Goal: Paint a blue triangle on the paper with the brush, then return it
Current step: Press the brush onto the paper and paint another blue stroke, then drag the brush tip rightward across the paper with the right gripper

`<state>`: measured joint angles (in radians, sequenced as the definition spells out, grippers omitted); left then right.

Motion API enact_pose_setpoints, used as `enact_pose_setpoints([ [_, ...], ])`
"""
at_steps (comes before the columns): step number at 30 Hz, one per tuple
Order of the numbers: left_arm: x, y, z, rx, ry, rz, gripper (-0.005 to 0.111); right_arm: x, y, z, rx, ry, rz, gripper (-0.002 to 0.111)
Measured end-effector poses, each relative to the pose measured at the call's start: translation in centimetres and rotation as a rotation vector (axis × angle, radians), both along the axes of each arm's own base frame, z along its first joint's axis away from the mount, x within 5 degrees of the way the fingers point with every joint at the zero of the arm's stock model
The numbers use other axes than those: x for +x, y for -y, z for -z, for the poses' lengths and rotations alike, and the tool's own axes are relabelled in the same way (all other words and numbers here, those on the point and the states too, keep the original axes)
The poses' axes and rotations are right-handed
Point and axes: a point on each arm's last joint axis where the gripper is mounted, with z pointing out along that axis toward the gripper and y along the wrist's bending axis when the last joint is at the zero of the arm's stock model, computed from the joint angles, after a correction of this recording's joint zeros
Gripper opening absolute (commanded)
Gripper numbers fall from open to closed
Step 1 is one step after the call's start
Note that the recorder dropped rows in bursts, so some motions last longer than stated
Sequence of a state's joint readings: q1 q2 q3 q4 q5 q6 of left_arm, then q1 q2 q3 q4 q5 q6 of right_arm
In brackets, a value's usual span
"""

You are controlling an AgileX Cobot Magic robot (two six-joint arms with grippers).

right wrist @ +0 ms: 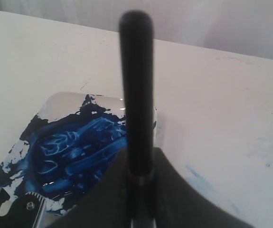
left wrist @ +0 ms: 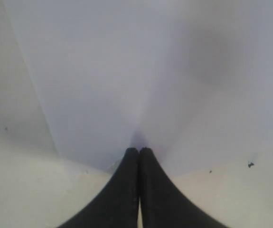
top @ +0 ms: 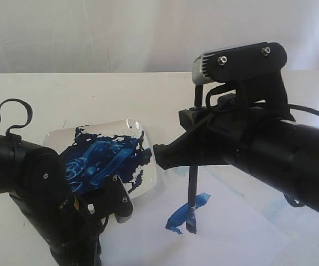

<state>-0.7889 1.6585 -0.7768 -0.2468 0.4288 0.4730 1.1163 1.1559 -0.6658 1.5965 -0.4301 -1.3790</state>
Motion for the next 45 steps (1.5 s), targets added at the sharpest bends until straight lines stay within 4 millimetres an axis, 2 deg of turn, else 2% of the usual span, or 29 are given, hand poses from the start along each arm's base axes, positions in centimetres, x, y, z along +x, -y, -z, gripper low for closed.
enact_pose_setpoints([
  [7, 0.0, 0.0, 0.0, 0.000, 0.000, 0.000, 0.000, 0.1, -0.4, -0.7, 0.082, 0.048, -0.012, 0.000],
  [11, 0.0, 0.0, 0.0, 0.000, 0.000, 0.000, 0.000, 0.5, -1.4, 0.5, 0.060, 0.032, -0.017, 0.000],
  [16, 0.0, 0.0, 0.0, 0.000, 0.000, 0.000, 0.000, 0.7, -1.7, 1.0, 0.045, 0.022, -0.016, 0.000],
  [45, 0.0, 0.0, 0.0, 0.000, -0.001, 0.000, 0.000, 0.6, -0.9, 1.6, -0.008, -0.051, 0.044, 0.000],
])
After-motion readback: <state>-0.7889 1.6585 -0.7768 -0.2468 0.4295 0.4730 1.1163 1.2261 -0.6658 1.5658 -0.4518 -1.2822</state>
